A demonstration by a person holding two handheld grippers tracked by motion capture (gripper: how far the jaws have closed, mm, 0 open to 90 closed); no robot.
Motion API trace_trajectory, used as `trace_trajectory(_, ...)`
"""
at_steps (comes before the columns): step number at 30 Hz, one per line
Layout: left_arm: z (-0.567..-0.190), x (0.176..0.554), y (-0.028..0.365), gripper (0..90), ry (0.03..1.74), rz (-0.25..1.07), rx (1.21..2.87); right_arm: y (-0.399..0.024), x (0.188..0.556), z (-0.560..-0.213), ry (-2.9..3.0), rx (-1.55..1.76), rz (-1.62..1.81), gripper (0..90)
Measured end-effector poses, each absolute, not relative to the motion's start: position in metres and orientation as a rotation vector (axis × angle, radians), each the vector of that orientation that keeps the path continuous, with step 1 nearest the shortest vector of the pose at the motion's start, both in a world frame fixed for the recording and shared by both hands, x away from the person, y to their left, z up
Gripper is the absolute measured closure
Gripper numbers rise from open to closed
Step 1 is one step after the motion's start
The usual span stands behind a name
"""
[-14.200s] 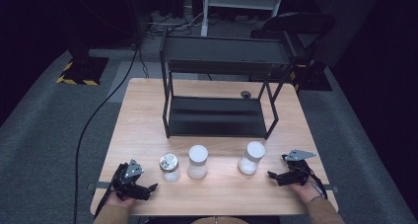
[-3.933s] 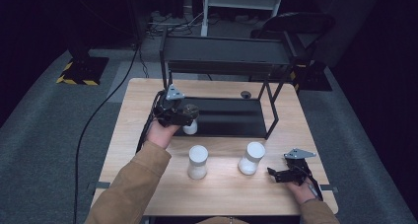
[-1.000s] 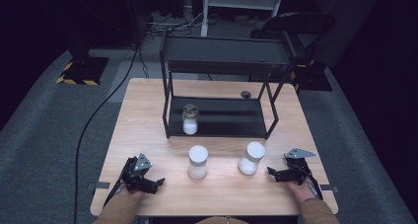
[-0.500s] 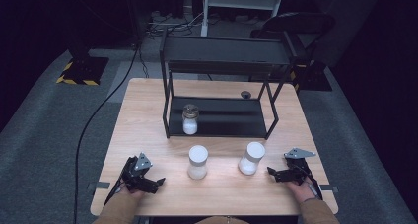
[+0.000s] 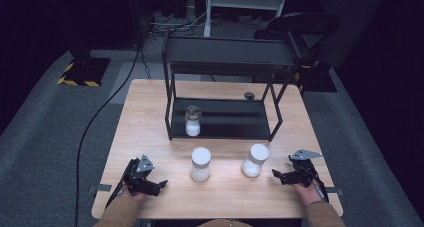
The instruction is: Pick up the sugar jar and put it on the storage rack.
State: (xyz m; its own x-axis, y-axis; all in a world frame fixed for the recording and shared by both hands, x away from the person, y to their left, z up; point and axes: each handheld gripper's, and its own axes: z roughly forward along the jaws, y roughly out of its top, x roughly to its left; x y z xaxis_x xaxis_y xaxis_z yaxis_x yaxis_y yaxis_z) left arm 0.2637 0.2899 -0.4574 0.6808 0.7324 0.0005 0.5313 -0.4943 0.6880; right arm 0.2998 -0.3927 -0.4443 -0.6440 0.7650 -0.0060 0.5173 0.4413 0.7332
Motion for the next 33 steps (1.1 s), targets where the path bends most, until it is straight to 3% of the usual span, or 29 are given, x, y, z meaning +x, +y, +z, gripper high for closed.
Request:
trace_trajectory(18,-0.457,0.264,0.29,0.1,0.967,0.385,2.217,-0.391,0.263,-0.404,2.239,0.978,1.136,5.5)
trace_trajectory(33,-0.458,0.264,0.29,0.1,0.964,0.385,2.216,-0.378,0.253,-0.378,2.202,0.885,1.196,5.6)
